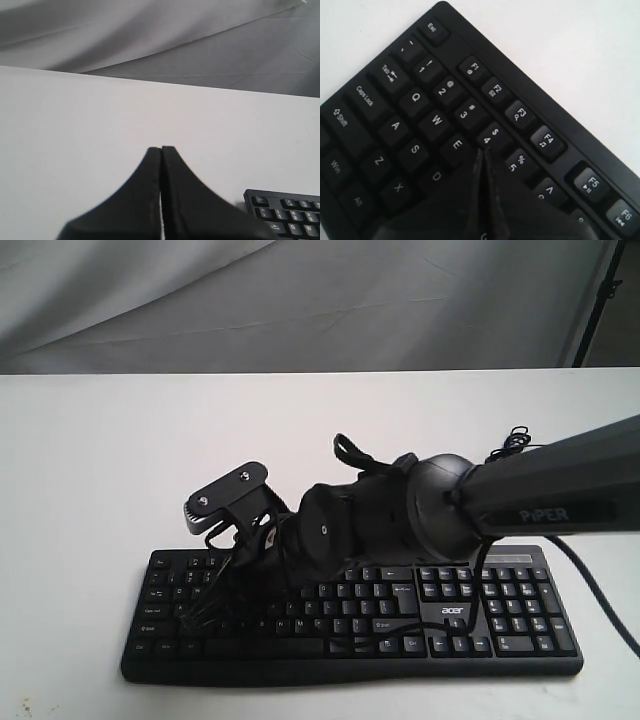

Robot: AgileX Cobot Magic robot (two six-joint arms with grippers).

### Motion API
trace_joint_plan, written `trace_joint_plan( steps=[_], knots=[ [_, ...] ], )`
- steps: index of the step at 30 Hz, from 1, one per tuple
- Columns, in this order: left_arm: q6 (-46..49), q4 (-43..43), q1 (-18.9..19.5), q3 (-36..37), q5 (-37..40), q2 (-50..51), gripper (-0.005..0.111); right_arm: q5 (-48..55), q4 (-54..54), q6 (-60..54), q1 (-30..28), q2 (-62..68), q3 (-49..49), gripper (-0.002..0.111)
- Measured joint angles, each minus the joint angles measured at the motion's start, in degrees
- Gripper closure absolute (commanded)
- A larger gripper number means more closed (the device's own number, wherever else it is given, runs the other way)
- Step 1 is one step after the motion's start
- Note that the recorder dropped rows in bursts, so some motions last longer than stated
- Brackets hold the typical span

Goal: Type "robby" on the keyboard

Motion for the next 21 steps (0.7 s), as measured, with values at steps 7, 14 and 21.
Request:
trace_joint_plan(
  steps=[7,14,21],
  knots=[
    [0.0,0.0,0.0,0.0,0.0,0.0,0.107,2.8,-2.4,1.5,-2.2,-5.0,0.6,0.108],
    [0.0,0.0,0.0,0.0,0.0,0.0,0.107,3.0,-3.0,2.4,-6.9,-12.9,9.9,0.108],
    [0.0,0.0,0.0,0.0,0.0,0.0,0.107,2.0,-3.1,2.5,-8.7,-14.5,14.8,0.108]
  ],
)
